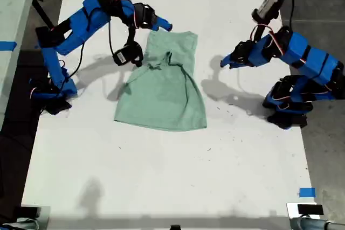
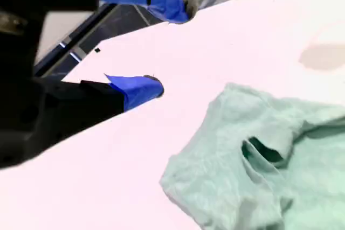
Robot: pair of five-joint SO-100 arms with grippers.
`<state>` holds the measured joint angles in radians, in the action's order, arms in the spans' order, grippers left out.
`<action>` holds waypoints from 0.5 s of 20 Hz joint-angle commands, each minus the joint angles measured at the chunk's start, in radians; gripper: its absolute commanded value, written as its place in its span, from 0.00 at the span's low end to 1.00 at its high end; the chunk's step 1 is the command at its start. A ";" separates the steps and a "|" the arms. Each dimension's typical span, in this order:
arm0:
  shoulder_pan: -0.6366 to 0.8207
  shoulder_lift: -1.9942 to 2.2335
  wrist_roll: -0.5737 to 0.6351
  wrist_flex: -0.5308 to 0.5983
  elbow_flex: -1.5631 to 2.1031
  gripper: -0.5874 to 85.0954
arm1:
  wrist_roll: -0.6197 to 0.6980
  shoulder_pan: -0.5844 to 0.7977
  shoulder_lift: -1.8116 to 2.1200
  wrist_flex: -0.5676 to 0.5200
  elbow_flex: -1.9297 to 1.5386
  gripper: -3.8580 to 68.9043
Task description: Fold t-shirt
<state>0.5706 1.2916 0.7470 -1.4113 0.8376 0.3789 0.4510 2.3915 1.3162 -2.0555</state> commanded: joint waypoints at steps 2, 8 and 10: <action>-0.114 0.184 -0.063 -0.229 0.071 0.28 | 0.000 -0.112 0.025 -0.038 0.000 0.24; -0.307 0.437 -0.181 -0.158 0.534 0.28 | -0.011 -0.259 -0.161 -0.149 -0.049 0.40; -0.342 0.511 -0.199 -0.130 0.650 0.27 | 0.003 -0.284 -0.216 -0.199 -0.066 0.41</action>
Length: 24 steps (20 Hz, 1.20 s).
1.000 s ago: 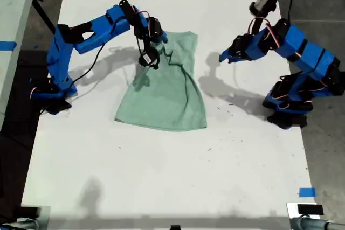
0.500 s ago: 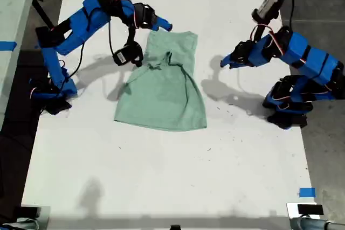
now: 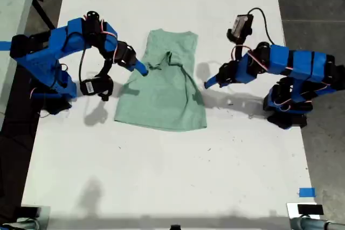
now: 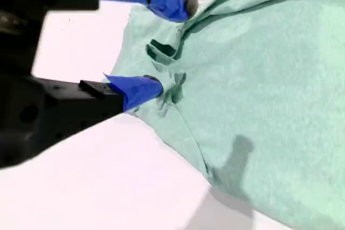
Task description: Fold t-shirt
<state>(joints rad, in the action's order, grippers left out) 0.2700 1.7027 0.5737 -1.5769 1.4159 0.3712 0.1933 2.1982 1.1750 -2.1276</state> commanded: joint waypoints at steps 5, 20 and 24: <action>-0.109 0.156 -0.101 0.086 0.216 0.27 | 0.064 -0.034 -0.147 -0.256 -0.117 0.43; -0.110 0.160 -0.121 0.120 0.252 0.26 | 0.003 -0.129 -0.474 -0.092 0.206 0.07; -0.110 0.155 -0.121 0.123 0.253 0.26 | 0.009 -0.161 -0.474 0.104 0.463 0.07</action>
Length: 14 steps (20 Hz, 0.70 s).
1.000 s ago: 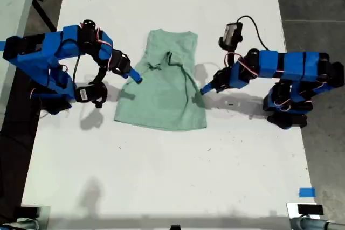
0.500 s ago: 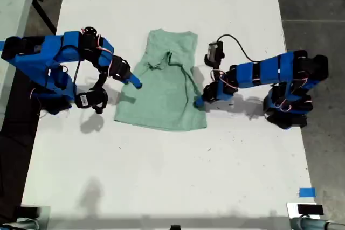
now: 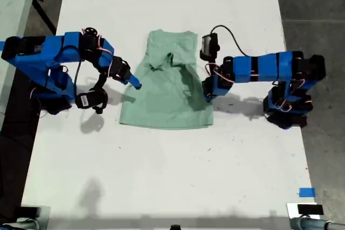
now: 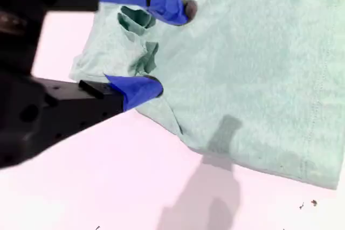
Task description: Fold t-shirt
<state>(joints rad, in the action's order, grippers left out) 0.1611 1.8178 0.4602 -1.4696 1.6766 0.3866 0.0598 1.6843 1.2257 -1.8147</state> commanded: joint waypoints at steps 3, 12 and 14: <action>0.002 0.040 -0.008 0.017 -0.005 0.26 | -0.023 -0.049 -0.127 0.017 0.311 0.07; 0.006 0.043 -0.008 0.026 0.012 0.26 | -0.150 -0.051 -0.568 -0.044 0.736 0.07; 0.006 0.041 -0.008 0.031 0.017 0.26 | -0.155 -0.034 -0.609 -0.084 0.762 0.07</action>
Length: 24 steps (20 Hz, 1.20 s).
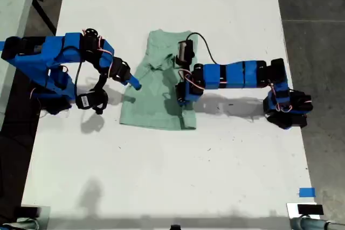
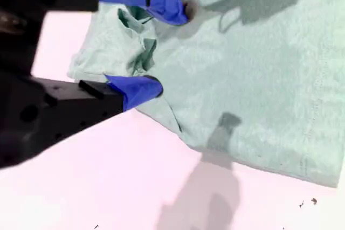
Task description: Fold t-shirt
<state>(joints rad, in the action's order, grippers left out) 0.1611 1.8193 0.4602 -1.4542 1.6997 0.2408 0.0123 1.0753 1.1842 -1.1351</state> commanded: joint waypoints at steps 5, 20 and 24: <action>0.008 0.043 -0.008 0.018 0.002 0.27 | -0.043 0.055 -0.137 -0.124 0.101 0.10; -0.011 0.055 -0.184 0.175 0.334 0.29 | 0.052 0.089 0.253 0.285 0.175 0.46; 0.015 -0.034 -0.219 0.295 0.440 0.29 | 0.054 0.071 0.258 0.285 0.170 0.44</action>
<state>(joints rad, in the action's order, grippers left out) 0.1549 1.8178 0.2638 -1.2103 2.1368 0.2838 0.0982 1.2471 1.4634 -0.9695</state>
